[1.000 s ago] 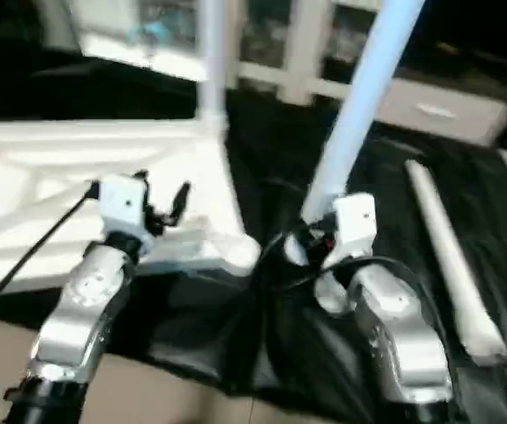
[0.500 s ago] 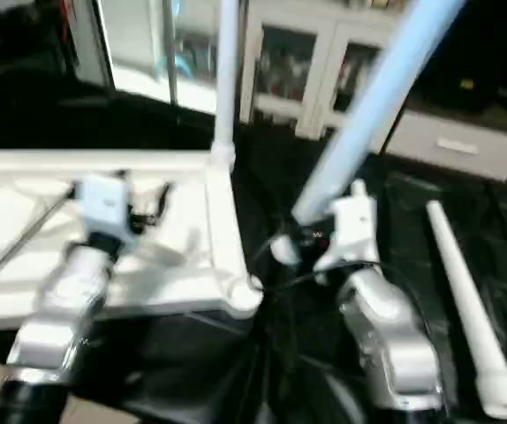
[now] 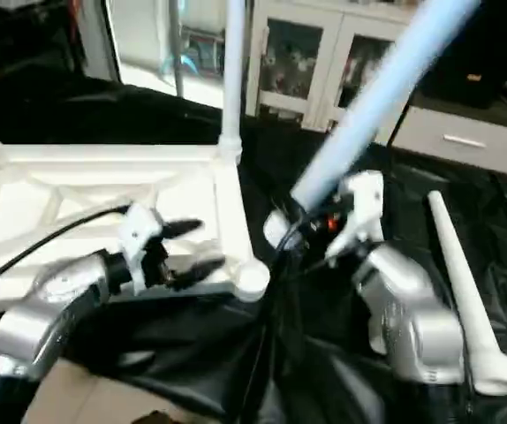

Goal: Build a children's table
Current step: Pick table leg

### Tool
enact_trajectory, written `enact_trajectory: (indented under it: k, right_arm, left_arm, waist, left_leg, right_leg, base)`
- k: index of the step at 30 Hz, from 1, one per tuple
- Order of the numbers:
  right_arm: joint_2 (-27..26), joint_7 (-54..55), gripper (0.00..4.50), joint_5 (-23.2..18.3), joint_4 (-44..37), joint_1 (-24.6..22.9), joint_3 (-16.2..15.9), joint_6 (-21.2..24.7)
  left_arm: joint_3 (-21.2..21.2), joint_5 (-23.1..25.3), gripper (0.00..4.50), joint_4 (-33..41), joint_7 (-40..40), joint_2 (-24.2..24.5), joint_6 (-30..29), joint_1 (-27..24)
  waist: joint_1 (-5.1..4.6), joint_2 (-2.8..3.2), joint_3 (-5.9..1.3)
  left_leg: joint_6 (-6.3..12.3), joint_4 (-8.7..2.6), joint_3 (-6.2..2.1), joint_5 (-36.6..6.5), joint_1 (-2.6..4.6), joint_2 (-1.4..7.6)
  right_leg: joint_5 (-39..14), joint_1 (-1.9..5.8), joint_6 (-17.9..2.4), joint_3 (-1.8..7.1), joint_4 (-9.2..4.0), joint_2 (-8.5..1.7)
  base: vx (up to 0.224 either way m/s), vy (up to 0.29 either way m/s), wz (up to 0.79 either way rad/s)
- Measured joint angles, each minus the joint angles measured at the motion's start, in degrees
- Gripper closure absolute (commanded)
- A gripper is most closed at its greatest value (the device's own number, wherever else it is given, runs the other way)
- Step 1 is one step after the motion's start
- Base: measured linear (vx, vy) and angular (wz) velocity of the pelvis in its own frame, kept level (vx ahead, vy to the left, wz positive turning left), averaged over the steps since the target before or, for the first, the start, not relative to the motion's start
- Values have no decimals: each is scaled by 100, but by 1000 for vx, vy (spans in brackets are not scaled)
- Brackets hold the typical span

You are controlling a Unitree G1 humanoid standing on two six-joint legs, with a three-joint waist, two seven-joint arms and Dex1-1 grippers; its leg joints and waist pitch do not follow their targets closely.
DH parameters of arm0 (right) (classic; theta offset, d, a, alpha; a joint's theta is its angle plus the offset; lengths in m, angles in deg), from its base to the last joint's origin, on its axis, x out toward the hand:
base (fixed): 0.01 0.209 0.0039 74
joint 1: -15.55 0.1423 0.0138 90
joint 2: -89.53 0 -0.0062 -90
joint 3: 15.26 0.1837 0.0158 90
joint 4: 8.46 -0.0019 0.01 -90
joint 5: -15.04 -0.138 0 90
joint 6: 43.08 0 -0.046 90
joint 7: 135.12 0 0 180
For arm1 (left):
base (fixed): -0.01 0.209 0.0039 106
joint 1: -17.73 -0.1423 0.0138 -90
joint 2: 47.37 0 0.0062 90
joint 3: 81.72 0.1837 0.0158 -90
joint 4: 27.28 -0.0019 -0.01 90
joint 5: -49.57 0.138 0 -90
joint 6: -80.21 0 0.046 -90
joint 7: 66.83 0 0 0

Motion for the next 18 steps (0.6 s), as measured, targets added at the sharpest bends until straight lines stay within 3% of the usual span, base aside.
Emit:
enact_trajectory:
  k: [6, 11, 12, 15, 18]
  right_arm:
    - [318, -567, 264, -8, 410, 658, -225, 21]
    - [448, -934, 264, 17, 418, 660, -476, 68]
    - [467, -987, 264, 17, 414, 660, -524, 96]
    - [481, -1055, 264, 18, 411, 659, -541, 158]
    - [482, -1083, 264, 18, 412, 658, -549, 162]
  left_arm:
    - [401, 83, 12, -1183, -1071, 396, -118, 788]
    - [749, 527, 12, -1788, -1503, 527, 166, 1132]
    - [818, 617, 38, -1919, -1574, 573, 229, 1210]
    - [876, 664, 53, -1965, -1732, 660, 296, 1333]
    - [907, 692, 83, -1977, -1792, 749, 295, 1376]
  waist:
    - [-52, -88, 23]
    - [-65, -85, 23]
    - [-57, -88, 21]
    - [-48, -91, 20]
    - [-43, -91, 20]
  left_leg:
    - [-25, -4, 33, 19, -23, 28]
    - [20, -37, 120, 47, -23, 33]
    - [39, -44, 128, 60, -43, 35]
    - [73, -46, 142, 70, -86, 38]
    - [78, -46, 148, 68, -86, 42]
  right_leg:
    - [164, -20, -19, -9, -77, -12]
    - [164, -60, -16, -2, -77, -58]
    - [163, -87, -15, -1, -79, -58]
    - [163, -133, -16, -1, -77, -58]
    - [162, -136, -17, 0, -76, -59]
  base:
    - [-3, 10, -7]
    - [0, 0, 0]
    - [0, 0, 0]
    - [0, 0, 0]
    - [0, 0, 0]
